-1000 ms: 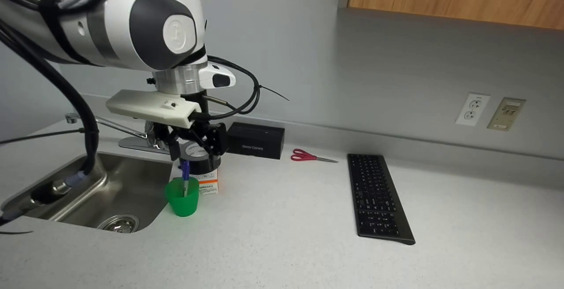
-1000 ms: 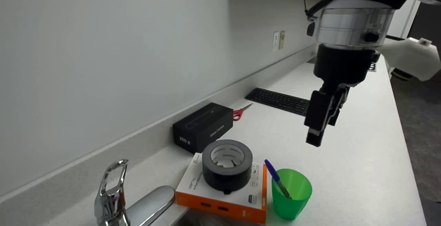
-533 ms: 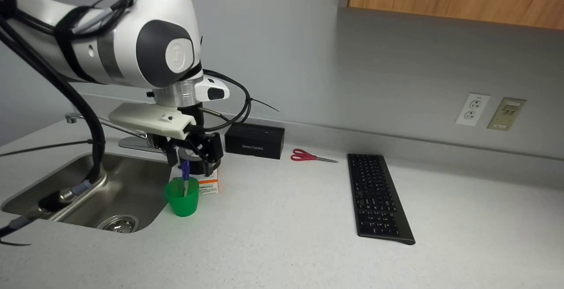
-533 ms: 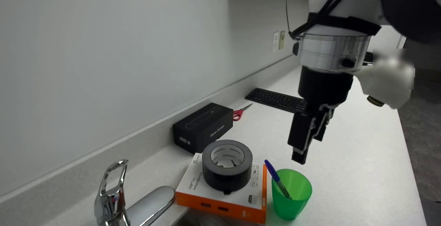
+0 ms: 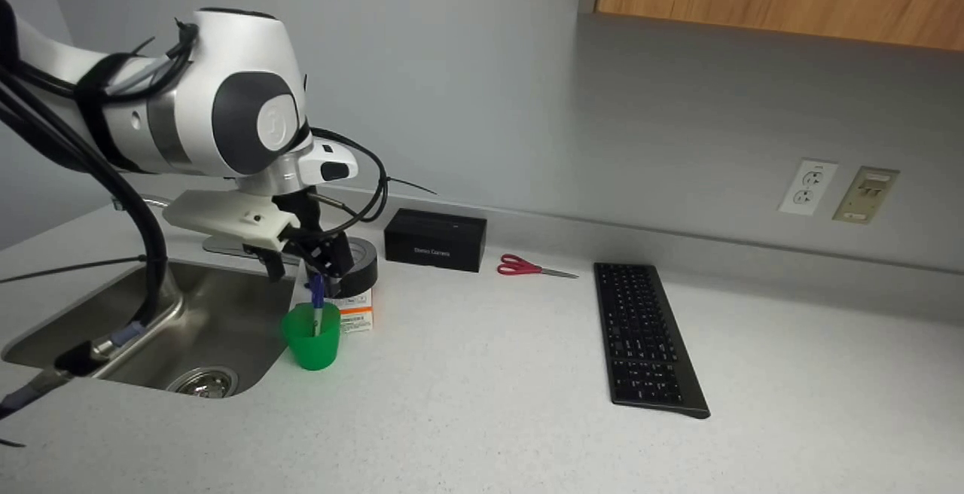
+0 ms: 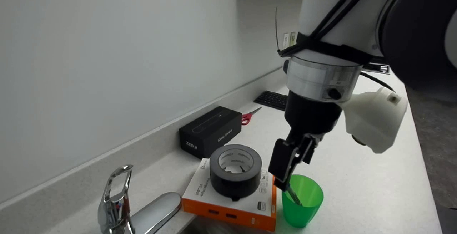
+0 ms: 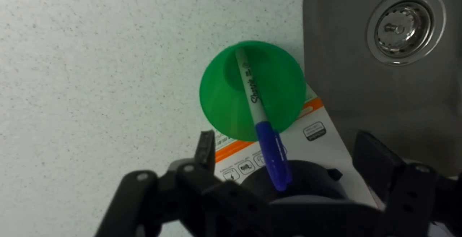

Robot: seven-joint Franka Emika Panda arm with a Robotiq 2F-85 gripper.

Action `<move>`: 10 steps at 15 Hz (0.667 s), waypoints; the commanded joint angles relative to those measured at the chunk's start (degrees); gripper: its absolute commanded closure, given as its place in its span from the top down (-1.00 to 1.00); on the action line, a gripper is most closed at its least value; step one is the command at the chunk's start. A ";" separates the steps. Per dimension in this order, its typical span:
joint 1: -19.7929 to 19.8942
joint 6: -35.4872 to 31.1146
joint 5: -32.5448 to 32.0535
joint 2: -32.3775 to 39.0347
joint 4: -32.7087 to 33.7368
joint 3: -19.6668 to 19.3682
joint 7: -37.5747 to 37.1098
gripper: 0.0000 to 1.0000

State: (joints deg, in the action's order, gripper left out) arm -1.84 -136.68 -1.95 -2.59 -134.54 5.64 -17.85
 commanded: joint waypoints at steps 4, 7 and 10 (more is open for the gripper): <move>-0.62 -4.57 -4.39 2.78 1.62 -0.32 -6.10 1.00; -0.88 -4.71 -5.07 4.35 2.42 -0.44 -7.43 0.50; -1.24 -4.74 -5.11 5.46 2.99 -0.61 -8.07 0.16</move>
State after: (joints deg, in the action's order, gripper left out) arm -2.04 -140.13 -5.64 1.01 -132.98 5.61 -23.31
